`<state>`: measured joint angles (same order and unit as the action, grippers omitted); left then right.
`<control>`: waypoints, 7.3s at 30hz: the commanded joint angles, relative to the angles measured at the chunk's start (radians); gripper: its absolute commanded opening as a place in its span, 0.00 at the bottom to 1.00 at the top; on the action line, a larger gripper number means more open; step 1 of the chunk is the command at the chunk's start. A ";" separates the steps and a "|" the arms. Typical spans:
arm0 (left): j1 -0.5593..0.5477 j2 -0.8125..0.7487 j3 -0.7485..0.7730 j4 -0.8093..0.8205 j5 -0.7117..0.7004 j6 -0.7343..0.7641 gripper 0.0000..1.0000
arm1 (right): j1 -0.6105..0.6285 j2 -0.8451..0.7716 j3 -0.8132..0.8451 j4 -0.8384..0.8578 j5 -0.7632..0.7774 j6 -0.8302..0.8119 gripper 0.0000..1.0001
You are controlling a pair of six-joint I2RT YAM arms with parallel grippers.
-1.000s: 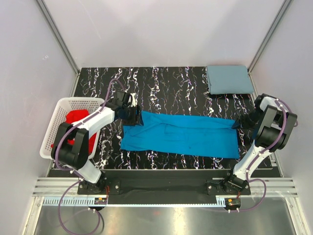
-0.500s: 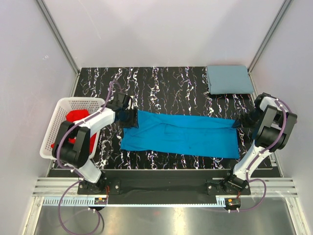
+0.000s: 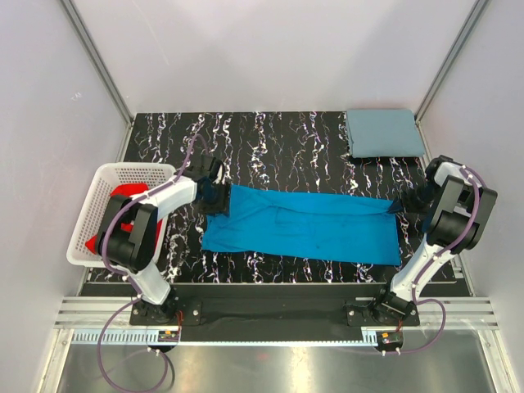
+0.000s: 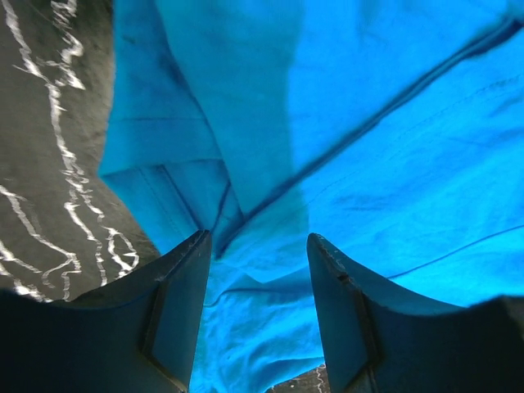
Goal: Fold and stack the t-shirts
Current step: Fold the tshirt
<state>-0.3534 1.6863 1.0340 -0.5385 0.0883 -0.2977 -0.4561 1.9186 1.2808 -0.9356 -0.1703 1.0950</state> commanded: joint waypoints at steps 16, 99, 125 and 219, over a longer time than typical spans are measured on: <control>-0.005 0.024 0.035 0.002 -0.018 0.011 0.41 | 0.007 0.013 0.012 -0.006 -0.006 -0.018 0.00; -0.076 -0.063 0.078 -0.081 -0.202 -0.064 0.00 | 0.007 0.037 0.032 -0.002 0.046 -0.084 0.00; -0.058 -0.252 0.324 -0.330 -0.349 -0.012 0.00 | 0.016 -0.012 0.140 -0.120 0.204 -0.244 0.00; -0.104 0.217 0.237 0.192 -0.030 -0.202 0.53 | 0.559 -0.624 -0.084 0.282 0.091 -0.584 0.76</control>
<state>-0.4553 1.8484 1.1740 -0.4076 0.1360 -0.5232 0.1028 1.3319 1.1542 -0.6598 -0.0708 0.5358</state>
